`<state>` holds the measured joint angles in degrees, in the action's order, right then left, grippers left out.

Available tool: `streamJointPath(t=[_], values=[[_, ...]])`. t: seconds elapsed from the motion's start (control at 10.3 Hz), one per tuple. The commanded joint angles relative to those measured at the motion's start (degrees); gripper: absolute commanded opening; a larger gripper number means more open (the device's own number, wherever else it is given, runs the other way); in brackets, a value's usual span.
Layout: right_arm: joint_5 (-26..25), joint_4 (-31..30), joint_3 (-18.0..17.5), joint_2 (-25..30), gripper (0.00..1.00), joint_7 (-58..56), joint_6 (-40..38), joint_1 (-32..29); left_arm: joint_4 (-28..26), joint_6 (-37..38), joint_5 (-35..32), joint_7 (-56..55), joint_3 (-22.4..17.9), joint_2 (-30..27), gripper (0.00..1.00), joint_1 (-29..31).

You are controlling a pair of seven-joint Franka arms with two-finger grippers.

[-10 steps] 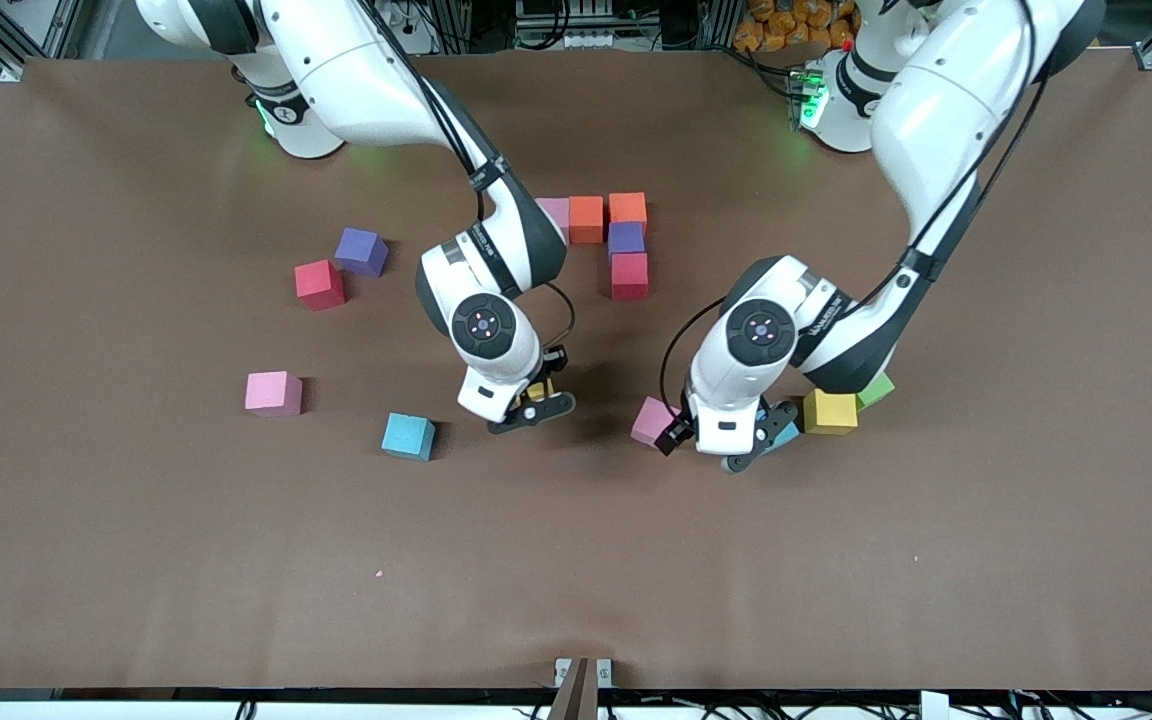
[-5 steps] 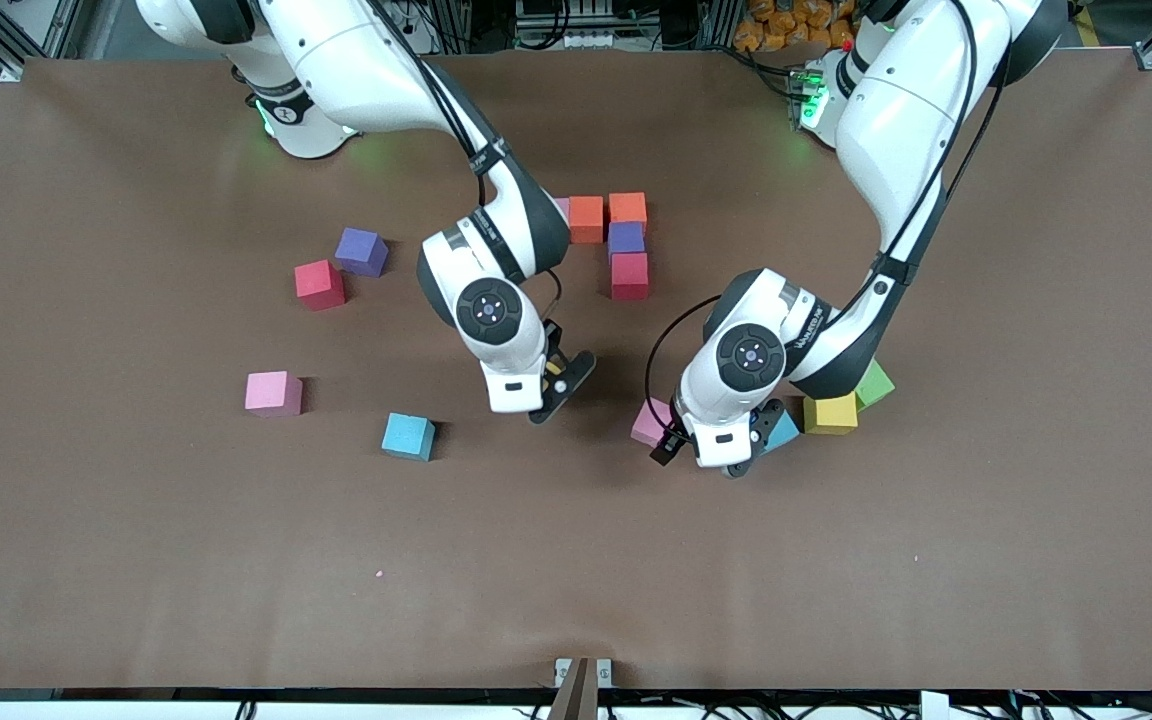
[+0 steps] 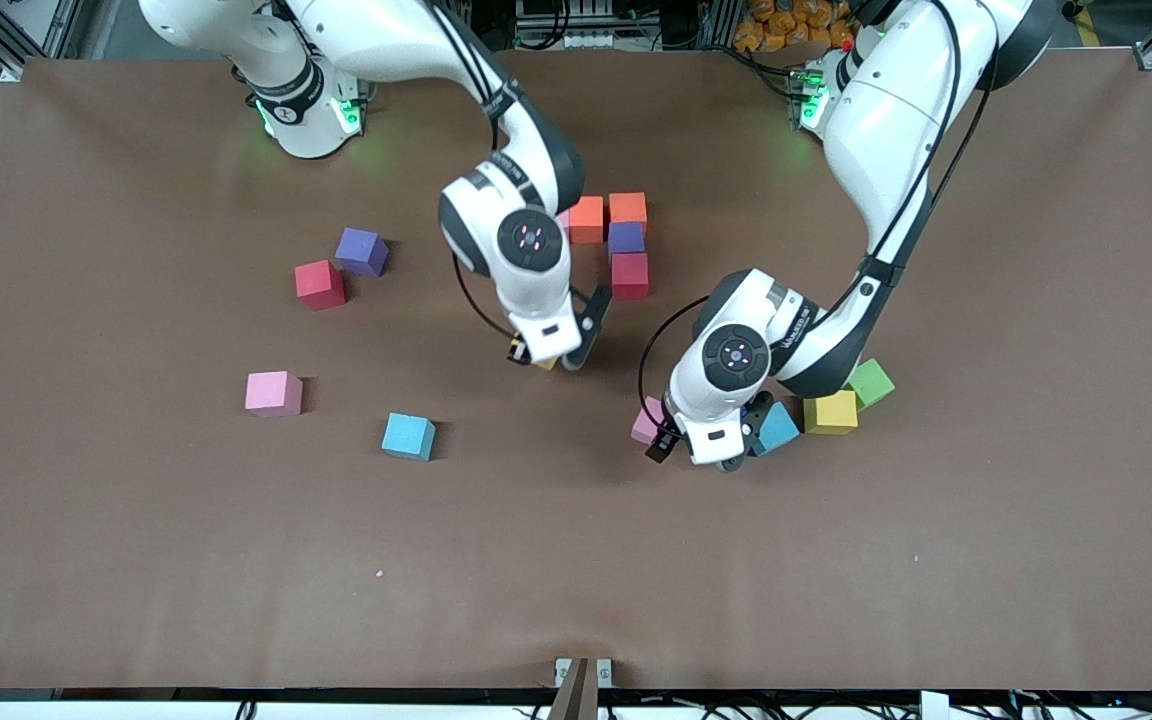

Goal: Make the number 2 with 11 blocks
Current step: 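Carry the yellow cube with the right gripper while the left gripper grasps pink, then lower the yellow cube with the right gripper while the left gripper lifts pink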

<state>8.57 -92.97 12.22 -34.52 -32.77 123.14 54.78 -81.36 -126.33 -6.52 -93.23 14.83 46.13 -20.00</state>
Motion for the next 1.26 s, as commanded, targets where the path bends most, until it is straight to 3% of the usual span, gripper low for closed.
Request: streamJointPath(t=[0.0,0.29,0.68,1.16], values=[[-1.37,-6.16,0.17,2.1,0.0,-5.27,7.26,2.34,2.69,0.73,1.51,-0.55,-0.85,1.86,1.0,-0.91],[-1.37,-6.25,-0.09,1.38,0.0,-13.1,8.61,3.04,2.7,0.38,1.42,-0.55,-0.94,3.44,1.0,-1.79],[-1.28,-8.18,-0.1,1.47,0.0,-11.89,7.64,7.26,2.61,0.38,1.07,0.42,-0.94,3.53,1.0,-1.79],[-0.93,-10.12,-0.1,1.56,0.0,-5.75,7.46,10.43,2.52,0.38,0.81,2.18,-0.94,3.0,0.58,-1.62]])
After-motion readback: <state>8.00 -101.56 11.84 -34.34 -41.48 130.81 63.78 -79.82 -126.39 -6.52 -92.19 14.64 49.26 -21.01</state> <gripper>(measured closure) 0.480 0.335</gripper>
